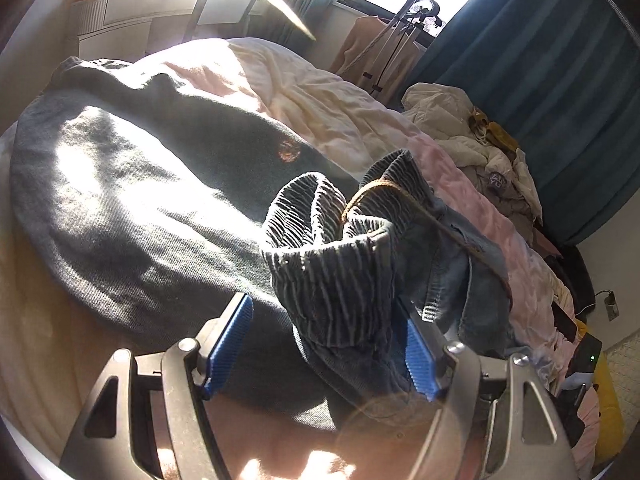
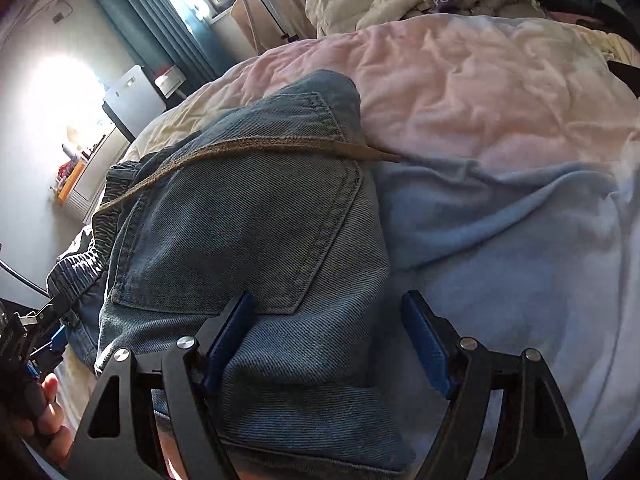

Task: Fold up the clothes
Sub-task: 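Hold the folded waistband down with the left tool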

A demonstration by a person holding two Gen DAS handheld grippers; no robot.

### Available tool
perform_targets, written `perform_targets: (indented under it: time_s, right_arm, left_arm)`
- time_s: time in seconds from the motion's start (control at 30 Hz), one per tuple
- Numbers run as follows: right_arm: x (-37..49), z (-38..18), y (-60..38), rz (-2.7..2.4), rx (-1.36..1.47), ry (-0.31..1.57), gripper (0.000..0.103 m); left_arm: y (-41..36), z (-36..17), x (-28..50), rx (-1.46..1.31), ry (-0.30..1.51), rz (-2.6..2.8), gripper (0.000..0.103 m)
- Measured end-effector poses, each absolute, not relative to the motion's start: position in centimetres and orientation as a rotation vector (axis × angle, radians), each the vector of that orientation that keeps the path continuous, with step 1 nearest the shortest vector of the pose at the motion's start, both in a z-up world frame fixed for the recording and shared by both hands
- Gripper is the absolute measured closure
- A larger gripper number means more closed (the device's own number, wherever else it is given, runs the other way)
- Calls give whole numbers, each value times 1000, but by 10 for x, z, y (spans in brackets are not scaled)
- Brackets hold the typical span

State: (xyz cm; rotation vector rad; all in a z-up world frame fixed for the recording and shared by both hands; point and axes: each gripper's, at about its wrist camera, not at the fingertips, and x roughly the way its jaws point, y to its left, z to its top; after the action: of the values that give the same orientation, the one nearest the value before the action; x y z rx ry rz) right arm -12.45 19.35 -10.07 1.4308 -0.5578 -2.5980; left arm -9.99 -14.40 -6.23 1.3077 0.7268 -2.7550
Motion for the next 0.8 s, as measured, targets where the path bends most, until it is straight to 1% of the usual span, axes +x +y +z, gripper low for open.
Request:
perform_targets:
  time_s: [0.17, 0.27, 0.33, 0.37, 0.4, 0.5, 0.6, 0.7, 0.8]
  right_arm:
    - [-122, -99, 191, -2576, 1410, -593, 26]
    - [-119, -96, 187, -2596, 1398, -562, 26]
    - [-117, -94, 185, -2613, 1377, -538, 26]
    - [-115, -92, 184, -2623, 1364, -524, 26]
    - [-113, -90, 182, -2638, 1348, -502, 26]
    - [-105, -83, 175, -2687, 1298, -424, 26]
    - [-96, -75, 166, -2739, 1240, -327, 26]
    - [-84, -66, 159, -2780, 1158, -258, 26]
    - [-74, -53, 146, -2809, 1057, -175, 26]
  left_arm:
    - [-141, -70, -108, 1323, 741, -2739, 30]
    - [-141, -74, -112, 1323, 743, -2735, 30]
    - [-142, -77, -115, 1331, 768, -2729, 37]
    - [-143, -79, -116, 1335, 784, -2726, 45]
    - [-144, -80, -117, 1337, 791, -2720, 49]
    - [-143, -78, -114, 1311, 775, -2720, 60]
    - [-144, -70, -107, 1258, 797, -2740, 69]
    - [-148, -54, -94, 1177, 821, -2776, 73]
    - [-154, -45, -80, 1123, 832, -2777, 73]
